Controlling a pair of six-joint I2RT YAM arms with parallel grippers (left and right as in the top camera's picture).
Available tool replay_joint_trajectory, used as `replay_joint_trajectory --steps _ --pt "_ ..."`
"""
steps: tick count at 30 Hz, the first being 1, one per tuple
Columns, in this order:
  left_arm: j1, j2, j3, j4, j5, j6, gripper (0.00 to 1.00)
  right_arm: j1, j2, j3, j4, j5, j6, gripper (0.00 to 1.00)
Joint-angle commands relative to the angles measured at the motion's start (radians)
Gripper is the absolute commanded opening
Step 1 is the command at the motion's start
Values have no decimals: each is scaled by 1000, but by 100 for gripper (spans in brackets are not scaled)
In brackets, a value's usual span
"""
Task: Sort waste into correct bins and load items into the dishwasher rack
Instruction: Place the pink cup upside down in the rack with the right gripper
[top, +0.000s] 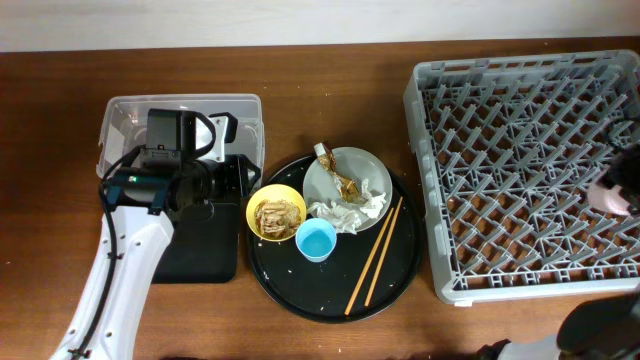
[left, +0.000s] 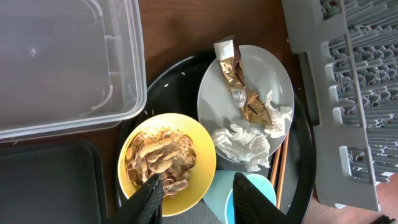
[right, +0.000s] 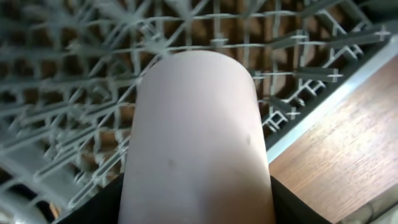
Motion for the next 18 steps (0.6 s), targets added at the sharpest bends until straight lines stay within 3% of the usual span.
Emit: replay_joint_trajectory --steps 1,3,5,11,13,14,15,16,18 --pt "2 -13 4 2 -7 21 36 -73 54 23 45 12 55 36" --pt "2 -13 4 2 -7 21 36 -104 84 23 65 11 76 37" --pt "2 -13 4 2 -7 21 36 -117 118 23 69 8 76 44" --pt "2 -13 4 2 -7 21 36 -117 202 14 61 16 75 45" --pt "2 -13 4 2 -7 20 36 -117 227 4 60 16 75 60" --pt "2 -13 4 2 -7 20 36 -117 239 3 54 17 75 62" --pt "2 -13 4 2 -6 20 36 -117 246 2 54 17 75 70" --pt "2 -13 4 2 -6 20 36 -117 247 1 55 16 75 87" --pt "2 -13 4 2 -7 20 36 -117 247 1 58 15 75 99"
